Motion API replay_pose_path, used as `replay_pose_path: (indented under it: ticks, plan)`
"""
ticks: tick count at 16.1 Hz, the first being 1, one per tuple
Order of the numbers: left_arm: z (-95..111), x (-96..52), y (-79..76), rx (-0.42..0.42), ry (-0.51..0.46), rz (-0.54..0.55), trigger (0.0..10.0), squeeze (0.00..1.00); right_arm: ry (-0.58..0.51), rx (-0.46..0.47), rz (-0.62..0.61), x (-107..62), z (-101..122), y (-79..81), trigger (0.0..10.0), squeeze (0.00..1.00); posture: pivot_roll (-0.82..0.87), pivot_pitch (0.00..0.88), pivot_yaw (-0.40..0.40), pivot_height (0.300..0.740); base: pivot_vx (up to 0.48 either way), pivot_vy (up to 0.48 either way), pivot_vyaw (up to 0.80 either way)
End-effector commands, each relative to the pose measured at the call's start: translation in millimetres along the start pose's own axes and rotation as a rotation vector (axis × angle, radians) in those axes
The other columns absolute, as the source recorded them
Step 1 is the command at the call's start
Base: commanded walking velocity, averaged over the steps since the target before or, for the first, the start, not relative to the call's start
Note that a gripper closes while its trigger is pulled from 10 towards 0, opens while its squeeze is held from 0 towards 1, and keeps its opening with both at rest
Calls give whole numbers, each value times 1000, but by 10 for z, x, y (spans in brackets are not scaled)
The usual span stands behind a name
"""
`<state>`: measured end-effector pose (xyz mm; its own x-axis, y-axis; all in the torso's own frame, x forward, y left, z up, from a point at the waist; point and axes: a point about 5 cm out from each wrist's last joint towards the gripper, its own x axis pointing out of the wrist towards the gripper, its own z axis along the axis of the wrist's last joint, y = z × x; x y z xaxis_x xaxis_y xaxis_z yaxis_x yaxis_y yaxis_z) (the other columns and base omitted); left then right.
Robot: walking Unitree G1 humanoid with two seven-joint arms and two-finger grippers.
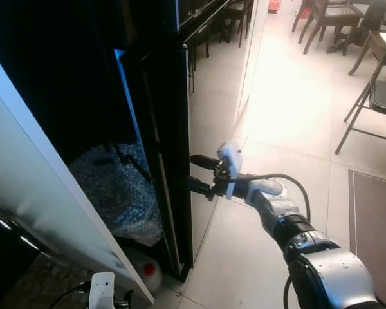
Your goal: Restocking fridge
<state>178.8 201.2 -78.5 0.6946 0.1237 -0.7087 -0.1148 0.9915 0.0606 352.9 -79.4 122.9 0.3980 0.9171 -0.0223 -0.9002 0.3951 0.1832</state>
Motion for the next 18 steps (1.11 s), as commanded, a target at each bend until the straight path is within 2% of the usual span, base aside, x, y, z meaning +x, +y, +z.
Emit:
replay_pose_path:
  ticks: [1, 3, 6, 8, 9, 10, 13, 15, 16, 17, 18]
  plan:
    - [-32, -12, 38, -12, 9, 24, 10000, 0, -55, -94, 93, 236, 240, 113, 10000, 0, -55, 0, 31, 740, 0, 0, 0]
    - [-37, -14, 36, -12, 10, 23, 10000, 0, -78, -81, 32, 153, 204, 56, 10000, 0, -62, 1, 32, 740, 0, 0, 0]
    - [-53, -19, 28, -10, 14, 20, 10000, 0, -112, -44, -132, -142, 49, -90, 10000, 0, -68, 11, 33, 740, 0, 0, 0]
    - [-62, -23, 30, -11, 16, 22, 10000, 0, -106, -26, -234, -450, -186, -138, 10000, 0, -69, 13, 32, 740, 0, 0, 0]
    - [-65, -24, 32, -11, 16, 22, 10000, 0, -110, -25, -264, -516, -221, -148, 10000, 0, -71, 14, 33, 740, 0, 0, 0]
    - [-76, -28, 35, -9, 19, 22, 10000, 0, -124, -21, -371, -727, -323, -183, 10000, 0, -74, 15, 35, 740, 0, 0, 0]
    - [-94, -36, 43, -4, 22, 22, 10000, 0, -176, 8, -532, -1093, -492, -169, 10000, 0, -75, 14, 34, 740, 0, 0, 0]
    - [-101, -39, 48, -2, 24, 23, 10000, 0, -164, 31, -622, -1236, -649, -117, 10000, 0, -79, 12, 34, 740, 0, 0, 0]
    - [-106, -40, 47, 0, 26, 21, 10000, 0, -119, 77, -675, -1314, -835, -67, 10000, 0, -78, 9, 34, 740, 0, 0, 0]
    - [-109, -41, 47, 1, 29, 20, 10000, 0, -33, 173, -797, -1424, -1120, -13, 10000, 0, -80, 6, 34, 740, 0, 0, 0]
    - [-113, -41, 48, 3, 33, 19, 10000, 0, 80, 309, -912, -1521, -1451, 112, 10000, 0, -82, 5, 34, 740, 0, 0, 0]
